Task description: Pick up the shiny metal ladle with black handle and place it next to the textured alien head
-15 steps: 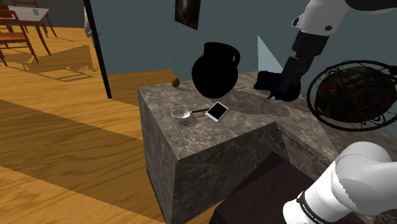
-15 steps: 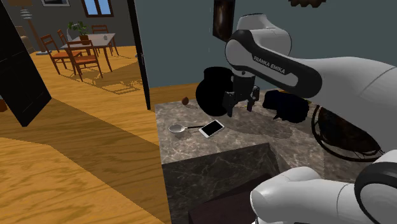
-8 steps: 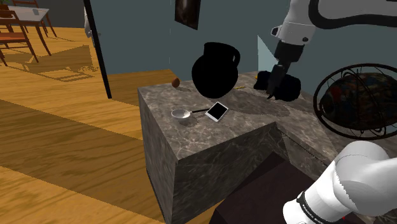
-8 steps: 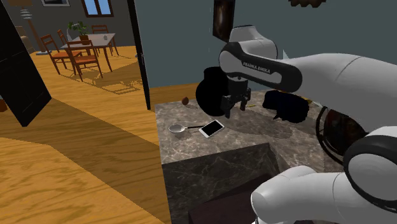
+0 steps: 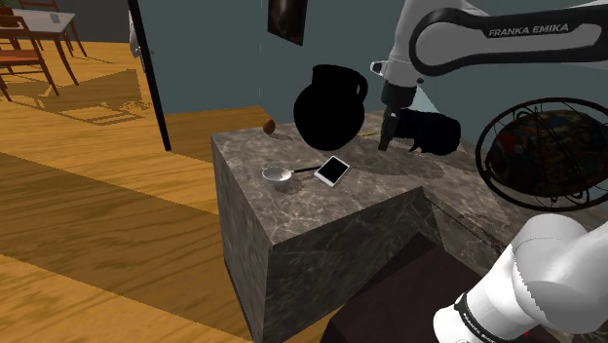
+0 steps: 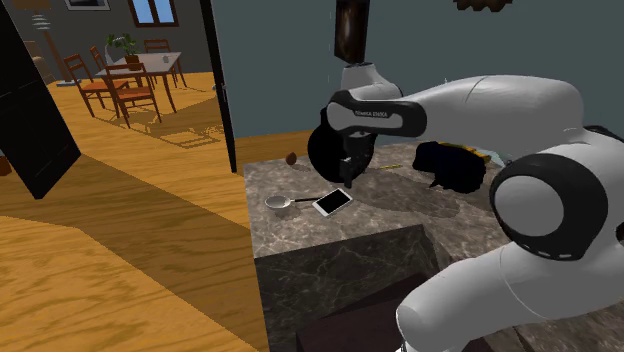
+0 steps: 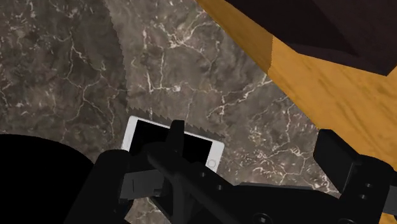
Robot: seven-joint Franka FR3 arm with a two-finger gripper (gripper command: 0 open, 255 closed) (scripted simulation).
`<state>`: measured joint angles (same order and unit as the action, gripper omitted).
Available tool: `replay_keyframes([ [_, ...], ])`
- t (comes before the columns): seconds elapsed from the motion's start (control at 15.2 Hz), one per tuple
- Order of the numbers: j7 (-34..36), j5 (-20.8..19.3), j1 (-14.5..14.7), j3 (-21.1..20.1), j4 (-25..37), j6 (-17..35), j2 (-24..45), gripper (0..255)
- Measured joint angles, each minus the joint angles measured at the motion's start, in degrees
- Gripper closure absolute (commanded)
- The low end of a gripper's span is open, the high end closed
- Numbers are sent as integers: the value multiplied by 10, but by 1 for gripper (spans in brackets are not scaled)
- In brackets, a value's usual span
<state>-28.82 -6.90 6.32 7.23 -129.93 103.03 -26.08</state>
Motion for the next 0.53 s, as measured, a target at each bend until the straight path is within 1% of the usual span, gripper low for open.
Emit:
replay_keyframes([
  [0.26,-83,-7,20,13,21,67,82,0],
  [0.53,-164,-10,36,18,53,116,156,0],
])
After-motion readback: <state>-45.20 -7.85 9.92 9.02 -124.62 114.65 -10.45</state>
